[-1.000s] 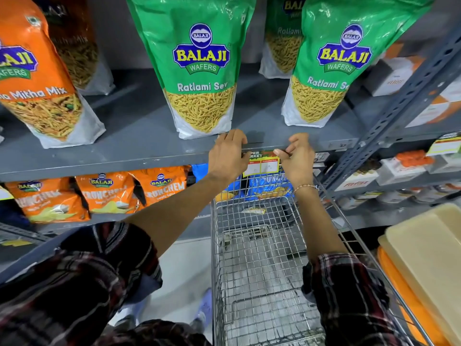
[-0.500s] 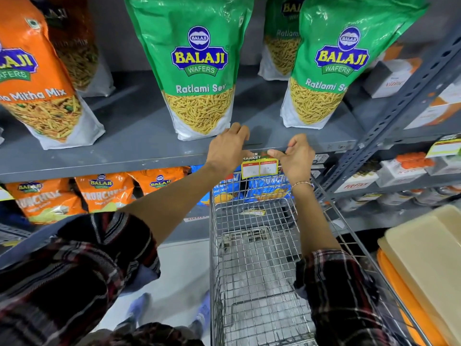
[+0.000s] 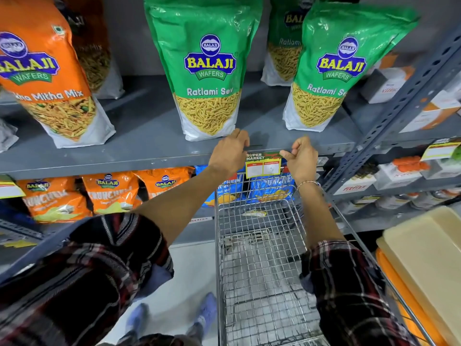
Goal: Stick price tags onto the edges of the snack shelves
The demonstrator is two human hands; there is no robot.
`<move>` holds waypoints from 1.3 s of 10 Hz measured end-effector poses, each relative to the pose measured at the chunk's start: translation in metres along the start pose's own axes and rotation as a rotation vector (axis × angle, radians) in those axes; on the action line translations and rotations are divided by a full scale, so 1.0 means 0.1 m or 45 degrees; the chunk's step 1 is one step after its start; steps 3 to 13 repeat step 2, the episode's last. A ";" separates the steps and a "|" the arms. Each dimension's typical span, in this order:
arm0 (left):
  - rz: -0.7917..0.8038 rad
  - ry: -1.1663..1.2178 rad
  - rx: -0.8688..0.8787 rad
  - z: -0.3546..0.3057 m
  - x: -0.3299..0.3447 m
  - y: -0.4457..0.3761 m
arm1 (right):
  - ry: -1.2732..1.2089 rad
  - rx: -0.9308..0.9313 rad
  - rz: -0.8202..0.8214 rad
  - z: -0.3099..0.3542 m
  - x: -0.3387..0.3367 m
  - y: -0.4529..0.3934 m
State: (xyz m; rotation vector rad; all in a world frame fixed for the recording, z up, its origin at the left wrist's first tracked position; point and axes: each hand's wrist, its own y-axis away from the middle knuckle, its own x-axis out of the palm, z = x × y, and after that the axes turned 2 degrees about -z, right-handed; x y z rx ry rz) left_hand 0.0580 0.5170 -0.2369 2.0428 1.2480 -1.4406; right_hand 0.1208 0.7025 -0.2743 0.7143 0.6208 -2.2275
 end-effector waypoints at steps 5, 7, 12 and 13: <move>0.073 -0.040 0.114 0.30 -0.17 0.39 | 0.020 -0.089 -0.287 0.25 0.22 0.61; 0.073 -0.040 0.114 0.30 -0.17 0.39 | 0.020 -0.089 -0.287 0.25 0.22 0.61; 0.073 -0.040 0.114 0.30 -0.17 0.39 | 0.020 -0.089 -0.287 0.25 0.22 0.61; 0.073 -0.040 0.114 0.30 -0.17 0.39 | 0.020 -0.089 -0.287 0.25 0.22 0.61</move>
